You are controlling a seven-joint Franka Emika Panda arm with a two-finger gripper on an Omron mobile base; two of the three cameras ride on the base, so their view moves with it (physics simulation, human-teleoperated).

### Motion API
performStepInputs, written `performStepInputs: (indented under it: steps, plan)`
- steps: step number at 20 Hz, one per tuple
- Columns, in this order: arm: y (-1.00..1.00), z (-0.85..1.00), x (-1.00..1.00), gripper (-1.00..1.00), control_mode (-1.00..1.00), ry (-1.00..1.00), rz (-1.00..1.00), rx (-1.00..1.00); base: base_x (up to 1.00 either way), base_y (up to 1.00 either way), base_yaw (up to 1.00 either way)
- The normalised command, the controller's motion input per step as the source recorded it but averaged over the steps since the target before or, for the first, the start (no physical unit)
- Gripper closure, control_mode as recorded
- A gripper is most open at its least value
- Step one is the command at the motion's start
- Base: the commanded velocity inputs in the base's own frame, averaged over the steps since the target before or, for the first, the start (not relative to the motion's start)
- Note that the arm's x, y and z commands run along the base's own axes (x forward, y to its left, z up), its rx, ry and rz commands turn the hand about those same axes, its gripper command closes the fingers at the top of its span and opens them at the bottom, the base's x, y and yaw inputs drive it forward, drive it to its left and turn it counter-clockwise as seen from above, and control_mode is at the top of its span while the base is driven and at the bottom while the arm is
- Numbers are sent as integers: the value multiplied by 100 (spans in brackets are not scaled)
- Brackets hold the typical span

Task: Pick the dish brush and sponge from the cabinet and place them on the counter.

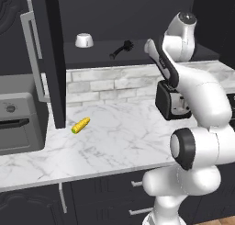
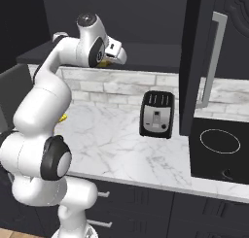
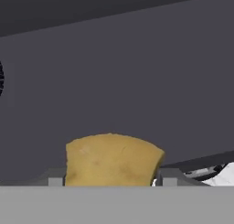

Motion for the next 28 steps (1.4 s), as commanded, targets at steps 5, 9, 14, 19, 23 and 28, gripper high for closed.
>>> performStepInputs:
  steps: [5, 9, 14, 19, 23, 28]
  plan:
    - [0, 0, -65, 100, -100, 0, 2, 0, 0, 0, 0]
    - [0, 0, -65, 100, -100, 0, 2, 0, 0, 0, 0]
    - [1, -7, -59, 100, -100, 0, 1, 0, 0, 0, 0]
    - [13, -25, -22, 100, -100, 0, 0, 0, 0, 0, 0]
    - [22, -35, -13, 100, -100, 0, 1, 0, 0, 0, 0]
    - [16, -32, -7, 100, -100, -1, 3, 0, 0, 0, 0]
